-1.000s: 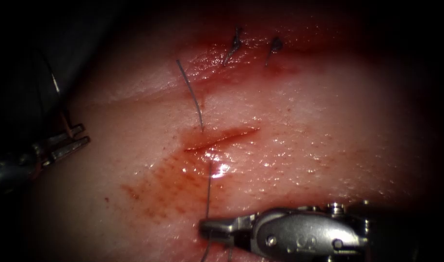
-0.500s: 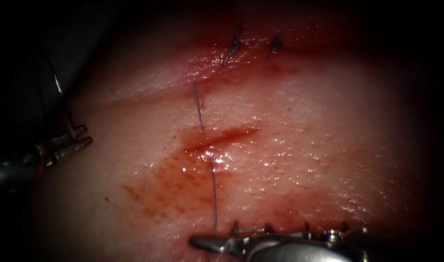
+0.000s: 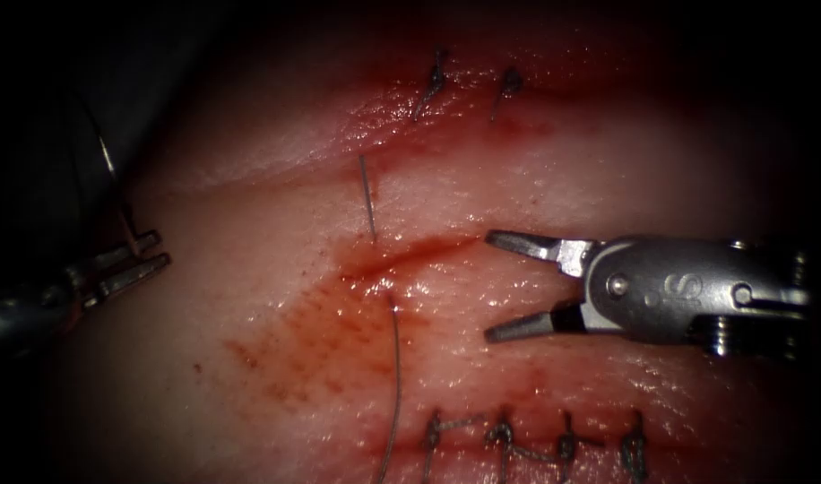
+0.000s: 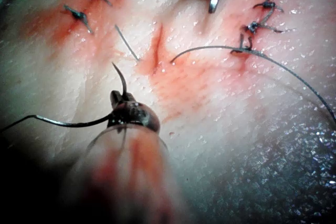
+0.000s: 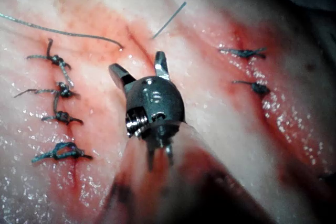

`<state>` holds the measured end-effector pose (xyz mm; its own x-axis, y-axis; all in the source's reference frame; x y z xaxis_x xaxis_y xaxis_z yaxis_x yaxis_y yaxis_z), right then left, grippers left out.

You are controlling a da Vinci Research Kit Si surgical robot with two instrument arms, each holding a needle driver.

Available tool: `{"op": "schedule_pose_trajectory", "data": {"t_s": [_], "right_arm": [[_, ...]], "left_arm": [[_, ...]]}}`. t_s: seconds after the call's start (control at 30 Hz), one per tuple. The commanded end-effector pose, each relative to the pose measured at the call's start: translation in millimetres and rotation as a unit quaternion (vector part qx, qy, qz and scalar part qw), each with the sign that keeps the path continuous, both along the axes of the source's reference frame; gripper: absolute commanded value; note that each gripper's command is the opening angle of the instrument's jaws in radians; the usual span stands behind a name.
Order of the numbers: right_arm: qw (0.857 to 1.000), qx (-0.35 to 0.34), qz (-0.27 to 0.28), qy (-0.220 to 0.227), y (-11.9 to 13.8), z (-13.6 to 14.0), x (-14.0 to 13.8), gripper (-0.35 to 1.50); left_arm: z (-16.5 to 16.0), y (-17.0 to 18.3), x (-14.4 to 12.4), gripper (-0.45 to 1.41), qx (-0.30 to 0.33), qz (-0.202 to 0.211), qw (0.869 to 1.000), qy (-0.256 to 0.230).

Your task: Wound Closure

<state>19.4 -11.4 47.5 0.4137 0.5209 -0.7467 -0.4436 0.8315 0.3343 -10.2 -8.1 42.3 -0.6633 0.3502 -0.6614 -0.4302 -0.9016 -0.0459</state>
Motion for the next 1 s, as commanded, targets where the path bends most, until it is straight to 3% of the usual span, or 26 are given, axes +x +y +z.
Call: {"op": "schedule_pose_trajectory", "data": {"t_s": [0.03, 0.13, 0.27, 0.3, 0.4, 0.47, 0.5, 0.63, 0.7, 0.73, 0.83, 1.0], "right_arm": [[0.999, 0.045, 0.024, 0.013, 0.1, 1.8, 2.2, 1.18], [0.994, 0.088, 0.063, 0.022, 1.1, 3.5, 3.1, 0.98], [0.985, 0.125, 0.112, 0.031, 2.5, 5.6, 4.1, 0.94], [0.981, 0.142, 0.128, 0.033, 2.9, 6.5, 4.5, 0.84], [0.978, 0.15, 0.142, 0.032, 3.2, 7.8, 5.5, 0.69], [0.977, 0.153, 0.147, 0.033, 3.2, 8.2, 6.2, 0.76], [0.977, 0.154, 0.142, 0.039, 3.1, 8.5, 6.8, 0.59], [0.977, 0.158, 0.139, 0.047, 3.1, 9.1, 8.0, 0.49], [0.977, 0.157, 0.138, 0.046, 3.4, 9.7, 8.3, -0.21], [0.977, 0.157, 0.138, 0.046, 3.5, 9.9, 8.3, -0.35], [0.977, 0.159, 0.13, 0.054, 3.9, 10.7, 8.4, -0.35], [0.973, 0.14, 0.131, 0.131, 4.9, 9.5, 7.9, -0.35]], "left_arm": [[0.6, -0.1, -0.6, -0.45, 0.0, 0.0, 1.0, 0.0], [0.7, -0.1, -0.7, -0.45, 0.0, 0.001, 1.0, -0.003], [0.7, -0.1, -0.8, -0.45, -0.001, 0.003, 1.0, -0.003], [0.7, -0.1, -0.8, -0.45, -0.001, 0.003, 1.0, -0.003], [0.7, -0.1, -0.8, -0.45, -0.001, 0.003, 1.0, -0.003], [0.7, -0.1, -0.8, -0.45, -0.001, 0.003, 1.0, -0.003], [0.7, -0.1, -0.8, -0.45, -0.001, 0.003, 1.0, -0.003], [0.6, -0.1, -0.8, -0.45, -0.001, 0.003, 1.0, -0.002], [0.6, -0.2, -0.8, -0.45, -0.001, 0.003, 1.0, -0.002], [0.6, -0.2, -0.8, -0.45, -0.001, 0.003, 1.0, -0.002], [0.7, -0.1, -0.8, -0.45, -0.001, 0.003, 1.0, -0.002], [1.2, 0.2, -0.8, -0.45, -0.005, 0.007, 1.0, 0.0]]}}
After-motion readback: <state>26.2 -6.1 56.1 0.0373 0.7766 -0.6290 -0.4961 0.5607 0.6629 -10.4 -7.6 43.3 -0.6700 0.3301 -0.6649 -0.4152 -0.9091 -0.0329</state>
